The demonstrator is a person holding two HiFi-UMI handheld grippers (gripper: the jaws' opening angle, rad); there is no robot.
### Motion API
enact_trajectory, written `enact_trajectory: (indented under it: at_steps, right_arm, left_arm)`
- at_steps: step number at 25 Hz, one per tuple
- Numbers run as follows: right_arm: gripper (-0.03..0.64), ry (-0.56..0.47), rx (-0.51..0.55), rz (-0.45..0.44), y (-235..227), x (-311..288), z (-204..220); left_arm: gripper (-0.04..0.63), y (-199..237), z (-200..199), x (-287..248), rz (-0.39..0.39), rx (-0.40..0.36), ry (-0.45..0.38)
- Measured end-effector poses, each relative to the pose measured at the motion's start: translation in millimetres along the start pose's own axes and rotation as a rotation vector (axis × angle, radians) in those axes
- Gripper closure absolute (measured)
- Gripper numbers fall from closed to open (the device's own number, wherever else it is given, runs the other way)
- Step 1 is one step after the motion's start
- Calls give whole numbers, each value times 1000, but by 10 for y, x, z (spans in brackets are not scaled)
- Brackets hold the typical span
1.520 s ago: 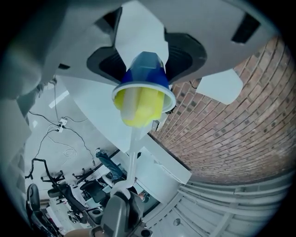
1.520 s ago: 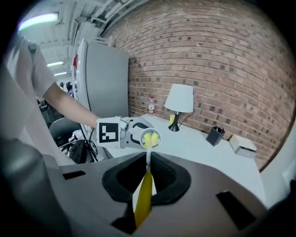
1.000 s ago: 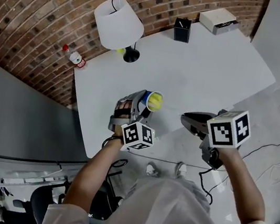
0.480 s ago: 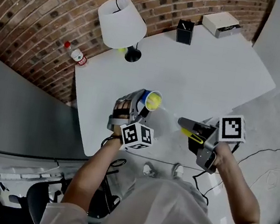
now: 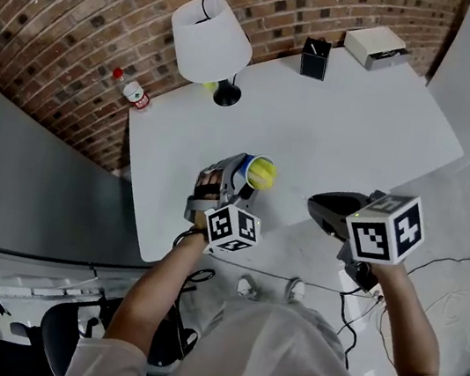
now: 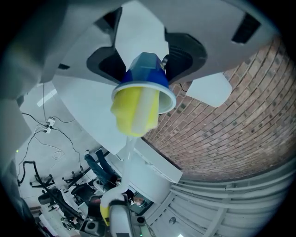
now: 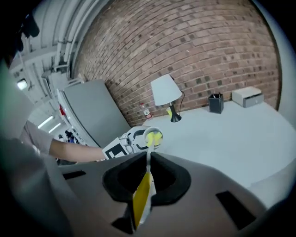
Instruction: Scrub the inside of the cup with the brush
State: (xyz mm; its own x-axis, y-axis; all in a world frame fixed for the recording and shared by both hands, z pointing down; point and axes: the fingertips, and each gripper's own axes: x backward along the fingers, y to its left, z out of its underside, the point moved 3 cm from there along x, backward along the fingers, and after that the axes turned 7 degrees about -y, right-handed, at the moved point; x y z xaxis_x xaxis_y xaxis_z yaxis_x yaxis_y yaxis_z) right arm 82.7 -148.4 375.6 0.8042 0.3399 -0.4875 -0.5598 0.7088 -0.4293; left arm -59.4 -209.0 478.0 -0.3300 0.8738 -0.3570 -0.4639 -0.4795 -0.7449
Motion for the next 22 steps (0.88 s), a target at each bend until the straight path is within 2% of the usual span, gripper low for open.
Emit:
enact_trajectory:
  at_steps: [4, 11, 14, 17, 22]
  right_arm:
    - [591, 54, 222, 41, 45, 102, -63]
    - [591, 114, 573, 81, 191, 188, -144]
    - [591, 138, 722, 104, 237, 194, -157]
    - [591, 153, 825, 112, 279, 201, -148]
    - [591, 199, 1051, 116, 377, 220, -100]
  left_arm:
    - [321, 21, 134, 4, 16, 27, 36]
    - [321, -44, 224, -8, 95, 93, 52]
    - [321, -94, 184, -8, 154, 103, 37]
    - [321, -158, 153, -12, 220, 138, 24]
    - [321, -223, 124, -14, 294, 141, 13]
